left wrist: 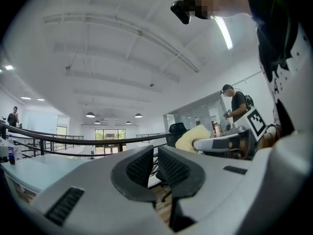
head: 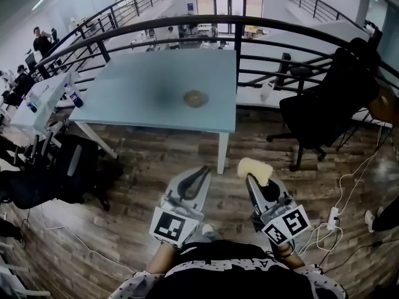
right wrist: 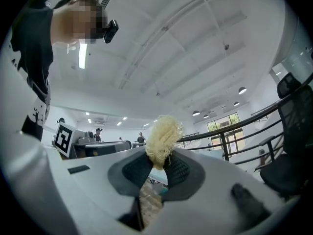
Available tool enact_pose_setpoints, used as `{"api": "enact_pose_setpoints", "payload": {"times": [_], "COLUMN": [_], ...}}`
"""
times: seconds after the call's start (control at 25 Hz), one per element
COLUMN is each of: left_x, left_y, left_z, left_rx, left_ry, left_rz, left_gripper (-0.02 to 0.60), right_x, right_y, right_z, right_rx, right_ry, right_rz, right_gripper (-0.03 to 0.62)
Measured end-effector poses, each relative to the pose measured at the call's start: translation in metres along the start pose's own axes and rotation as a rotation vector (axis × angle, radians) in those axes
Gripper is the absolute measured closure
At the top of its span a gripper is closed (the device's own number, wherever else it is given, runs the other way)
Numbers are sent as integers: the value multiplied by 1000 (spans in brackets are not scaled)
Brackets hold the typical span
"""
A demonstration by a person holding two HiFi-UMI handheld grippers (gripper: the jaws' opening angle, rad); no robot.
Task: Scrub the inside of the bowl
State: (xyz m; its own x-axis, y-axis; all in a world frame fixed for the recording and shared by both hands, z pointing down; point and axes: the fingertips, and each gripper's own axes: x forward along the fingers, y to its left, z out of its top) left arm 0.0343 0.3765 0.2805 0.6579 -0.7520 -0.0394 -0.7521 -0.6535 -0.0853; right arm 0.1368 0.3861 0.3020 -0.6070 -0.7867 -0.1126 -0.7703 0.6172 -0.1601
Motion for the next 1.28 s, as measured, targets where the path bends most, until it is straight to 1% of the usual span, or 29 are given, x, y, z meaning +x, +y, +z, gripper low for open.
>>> {"api": "enact_pose_setpoints", "payload": {"times": [0.2, 0.32, 0.48, 0.76, 0.96, 1.16, 1.28], "left_x": [4, 6, 9, 10, 15, 28, 44], "left_y": [40, 57, 71, 94, 103, 120, 133], "left_z": [-3, -9, -21, -27, -31, -27, -24], "left_rx": [7, -9, -29, -69, -80, -56, -41], "left_ry": [-4, -3, -2, -9, 8, 34, 39], "left_rz": [4, 1, -6, 1, 27, 81, 106], "left_gripper": [565, 565, 565, 565, 565, 565, 565], "right_x": [39, 58, 72, 91, 102, 126, 143], "right_y": [2, 2, 0, -3, -14, -35, -50], "right_z": [-4, -9, -14, -16, -20, -15, -11], "right_rx": [-1, -4, -17, -11, -1, 18, 26], "right_ry": [13, 29, 48, 79, 82, 52, 36], "right_rz": [-1, -5, -13, -28, -16, 21, 48], "right_gripper": [533, 533, 534, 533, 534, 533, 533]}}
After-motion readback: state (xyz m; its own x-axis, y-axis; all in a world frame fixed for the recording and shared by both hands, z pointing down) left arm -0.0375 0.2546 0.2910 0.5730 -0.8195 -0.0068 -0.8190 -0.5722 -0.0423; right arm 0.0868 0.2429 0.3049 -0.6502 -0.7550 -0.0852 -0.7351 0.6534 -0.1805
